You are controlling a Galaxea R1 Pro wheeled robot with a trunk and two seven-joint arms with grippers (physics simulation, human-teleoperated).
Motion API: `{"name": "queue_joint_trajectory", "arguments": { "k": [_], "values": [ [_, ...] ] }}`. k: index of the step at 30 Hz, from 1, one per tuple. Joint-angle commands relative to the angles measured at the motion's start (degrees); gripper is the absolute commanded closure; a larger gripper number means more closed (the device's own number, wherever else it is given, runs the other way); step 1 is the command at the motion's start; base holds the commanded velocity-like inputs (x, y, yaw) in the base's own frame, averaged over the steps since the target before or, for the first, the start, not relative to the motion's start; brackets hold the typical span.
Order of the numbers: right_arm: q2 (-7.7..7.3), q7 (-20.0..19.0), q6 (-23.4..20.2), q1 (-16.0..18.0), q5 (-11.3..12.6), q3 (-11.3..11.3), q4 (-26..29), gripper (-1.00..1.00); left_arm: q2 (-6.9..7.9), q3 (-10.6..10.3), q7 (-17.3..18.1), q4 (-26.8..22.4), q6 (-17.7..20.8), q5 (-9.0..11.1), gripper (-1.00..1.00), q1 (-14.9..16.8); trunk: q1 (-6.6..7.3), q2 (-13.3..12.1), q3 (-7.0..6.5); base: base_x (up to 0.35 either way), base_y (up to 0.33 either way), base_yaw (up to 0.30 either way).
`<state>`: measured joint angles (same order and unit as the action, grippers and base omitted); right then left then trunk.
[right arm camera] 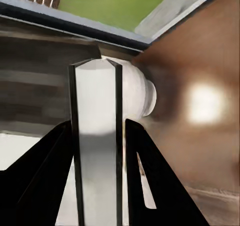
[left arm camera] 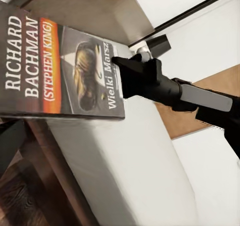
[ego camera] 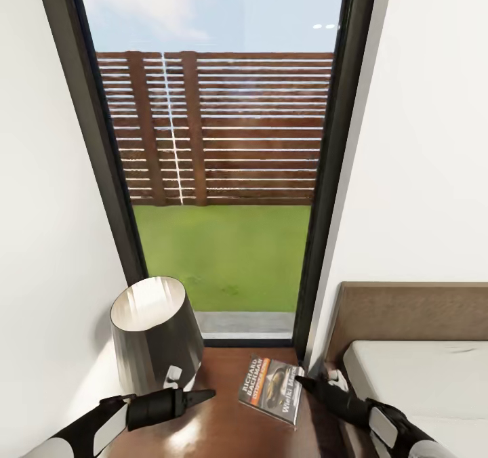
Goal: In the bedroom, move the book from the bed onto either nightstand, and place the two sandals side by side next to the bed.
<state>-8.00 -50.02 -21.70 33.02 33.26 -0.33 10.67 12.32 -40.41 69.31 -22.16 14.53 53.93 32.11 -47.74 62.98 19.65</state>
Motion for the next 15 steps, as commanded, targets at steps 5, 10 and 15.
{"name": "queue_joint_trajectory", "arguments": {
  "k": [5,10,15],
  "values": [
    [0.27,0.88,-1.17,0.03,12.85,0.23,1.7,1.0,-0.96,-0.45,-0.09,0.05,0.59,0.57,-1.0,0.06,0.0,0.05,0.07,0.0,0.0,0.0],
    [0.35,1.06,-1.9,0.03,17.68,0.3,1.82,1.0,-1.92,-0.46,-1.85,0.14,0.55,0.57,-1.0,0.06,0.0,0.05,0.07,0.0,0.0,0.0],
    [0.39,0.95,-4.35,0.03,17.96,0.41,1.82,1.0,-2.35,-0.46,-2.33,0.19,0.51,0.57,-1.0,0.06,0.0,0.05,0.07,0.0,0.0,0.0]
  ]
}}
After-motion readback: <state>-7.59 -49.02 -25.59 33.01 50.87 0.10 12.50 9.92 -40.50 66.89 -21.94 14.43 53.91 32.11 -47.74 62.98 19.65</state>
